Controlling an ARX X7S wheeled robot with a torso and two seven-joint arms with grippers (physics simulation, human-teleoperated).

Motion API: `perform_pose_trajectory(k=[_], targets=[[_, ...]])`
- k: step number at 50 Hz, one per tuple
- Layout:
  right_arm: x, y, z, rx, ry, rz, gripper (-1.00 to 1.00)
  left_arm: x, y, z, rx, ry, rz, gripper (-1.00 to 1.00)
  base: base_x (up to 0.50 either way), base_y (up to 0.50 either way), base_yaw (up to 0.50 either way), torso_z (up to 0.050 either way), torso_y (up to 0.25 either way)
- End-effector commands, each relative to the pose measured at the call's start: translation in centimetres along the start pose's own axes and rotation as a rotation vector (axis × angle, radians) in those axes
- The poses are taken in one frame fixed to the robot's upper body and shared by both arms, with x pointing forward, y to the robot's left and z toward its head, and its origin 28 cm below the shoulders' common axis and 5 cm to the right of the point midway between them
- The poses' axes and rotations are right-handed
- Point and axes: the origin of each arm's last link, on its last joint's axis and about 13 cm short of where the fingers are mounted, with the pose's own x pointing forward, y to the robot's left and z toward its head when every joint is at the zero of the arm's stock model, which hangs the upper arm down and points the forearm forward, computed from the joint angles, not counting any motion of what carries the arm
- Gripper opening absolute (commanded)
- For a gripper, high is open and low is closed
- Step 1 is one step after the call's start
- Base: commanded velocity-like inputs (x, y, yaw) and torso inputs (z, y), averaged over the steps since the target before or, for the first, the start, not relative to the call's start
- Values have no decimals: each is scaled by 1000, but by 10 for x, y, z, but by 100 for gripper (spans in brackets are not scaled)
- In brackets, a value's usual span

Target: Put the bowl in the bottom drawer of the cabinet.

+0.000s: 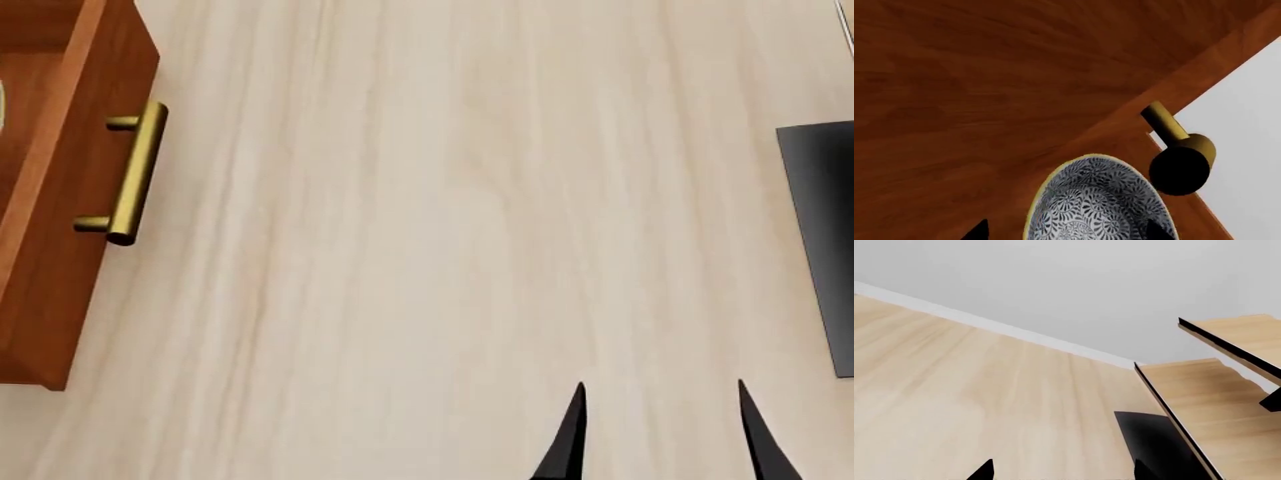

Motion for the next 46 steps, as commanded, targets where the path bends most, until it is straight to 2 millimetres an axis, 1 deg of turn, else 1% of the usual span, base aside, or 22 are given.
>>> perform_pose_trajectory(k=[1, 12, 18, 22, 24, 28, 32, 37, 43, 46], targets=[[-1, 0, 0, 4, -3, 0, 100, -23, 59, -61, 33, 303, 172, 100, 0, 3, 2, 0, 0], [-1, 1, 0, 7, -2, 1, 100, -30, 50, -53, 24, 295, 121, 100, 0, 3, 2, 0, -6], [-1, 2, 0, 7, -2, 1, 100, -44, 33, -40, 4, 289, 33, 100, 0, 2, 1, 0, -5], [0, 2, 0, 8, -4, 1, 100, -66, 11, -21, -15, 280, -78, 100, 0, 1, 0, 0, -3], [0, 2, 0, 8, -5, 2, 100, -81, 0, -9, -28, 272, -146, 100, 0, 0, 0, 0, -6], [0, 2, 0, 10, -7, 3, 100, -115, -23, 17, -53, 265, -284, 100, 0, 0, 0, 0, 0], [1, 2, 0, 12, -10, 5, 100, -160, -40, 47, -77, 246, -419, 100, 0, 0, 0, 0, 0], [2, 1, 1, 16, -20, 7, 100, -204, -48, 71, -98, 241, -521, 100, 0, 0, 0, 0, 0], [5, 2, -1, 21, -29, 3, 100, -235, -48, 85, -101, 240, -589, 100, 0, 0, 0, 0, 0], [7, 2, -1, 23, -32, 2, 100, -244, -47, 88, -102, 246, -611, 100, 0, 0, 0, 0, 0]])
